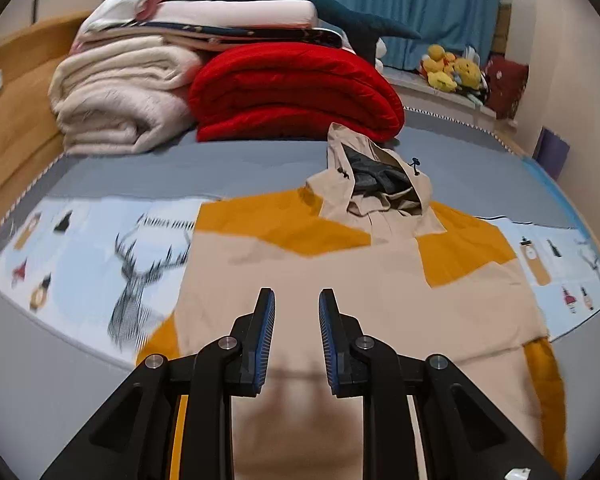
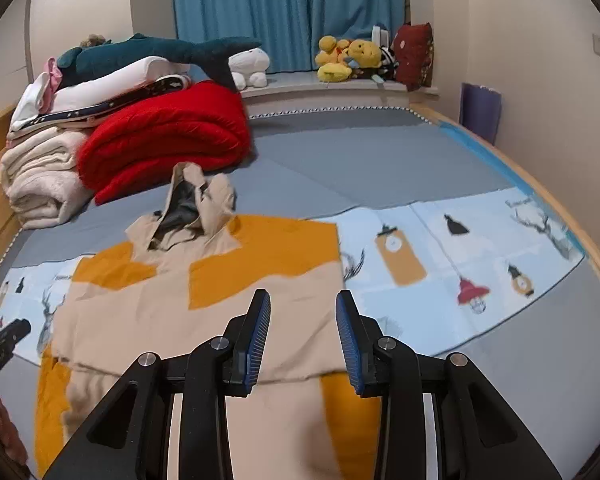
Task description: Fold large clothes
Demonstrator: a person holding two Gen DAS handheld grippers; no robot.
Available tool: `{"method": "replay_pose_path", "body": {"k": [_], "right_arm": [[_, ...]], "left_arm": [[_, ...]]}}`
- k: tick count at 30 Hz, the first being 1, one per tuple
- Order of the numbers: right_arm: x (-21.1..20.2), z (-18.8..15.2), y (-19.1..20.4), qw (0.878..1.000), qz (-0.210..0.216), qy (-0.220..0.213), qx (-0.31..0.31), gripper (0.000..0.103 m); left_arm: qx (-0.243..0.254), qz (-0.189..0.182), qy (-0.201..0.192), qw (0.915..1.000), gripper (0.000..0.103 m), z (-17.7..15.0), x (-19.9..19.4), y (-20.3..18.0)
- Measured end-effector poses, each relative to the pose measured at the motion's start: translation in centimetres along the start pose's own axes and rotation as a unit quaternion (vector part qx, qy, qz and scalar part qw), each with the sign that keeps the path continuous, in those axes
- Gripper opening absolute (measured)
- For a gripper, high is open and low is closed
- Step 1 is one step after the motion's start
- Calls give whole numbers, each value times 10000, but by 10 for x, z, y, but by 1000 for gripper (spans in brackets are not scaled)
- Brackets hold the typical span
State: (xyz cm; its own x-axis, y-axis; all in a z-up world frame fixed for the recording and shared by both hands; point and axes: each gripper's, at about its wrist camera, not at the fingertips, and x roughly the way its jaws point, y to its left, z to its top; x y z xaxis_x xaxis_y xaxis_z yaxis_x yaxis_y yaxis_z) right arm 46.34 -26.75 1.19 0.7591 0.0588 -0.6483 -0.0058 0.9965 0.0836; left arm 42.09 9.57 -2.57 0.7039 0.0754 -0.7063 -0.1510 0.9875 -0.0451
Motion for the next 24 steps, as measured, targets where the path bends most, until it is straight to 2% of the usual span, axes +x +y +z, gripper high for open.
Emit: {"method": "replay_pose_path", "body": {"k": [4,5,7,8,12,15,17,20,24], "right_arm": [[23,8,1,9997,-15,160,-178,36],[30,7,2,9994,-55,237,-258,33],[44,4,3,9987,-85,391,-330,21],[53,4,3,9982,-95,498,-321,20],[73,-1,6,9971,-133,695,-280,20],[85,-6,9,9958,-150,857,-275,20],[91,-9,11,9953,-139,913,-301,20],[97,-11,8,9947,-216,950,-312,20],[106,-16,-1,9933,-425,1051,-199,20]], "left_arm": [[28,-95,65,9999,19,52,54,-8],[61,-65,66,9999,19,65,69,-12],[124,-55,113,9998,19,90,102,-18],[191,-15,118,9997,19,101,118,-23],[309,-78,131,9994,21,143,182,-40],[36,-331,335,9989,23,169,232,-44],[-168,-406,470,9979,34,185,264,-47],[-485,-452,698,9954,43,204,308,-51],[-674,-396,895,9929,45,219,349,-59]]}}
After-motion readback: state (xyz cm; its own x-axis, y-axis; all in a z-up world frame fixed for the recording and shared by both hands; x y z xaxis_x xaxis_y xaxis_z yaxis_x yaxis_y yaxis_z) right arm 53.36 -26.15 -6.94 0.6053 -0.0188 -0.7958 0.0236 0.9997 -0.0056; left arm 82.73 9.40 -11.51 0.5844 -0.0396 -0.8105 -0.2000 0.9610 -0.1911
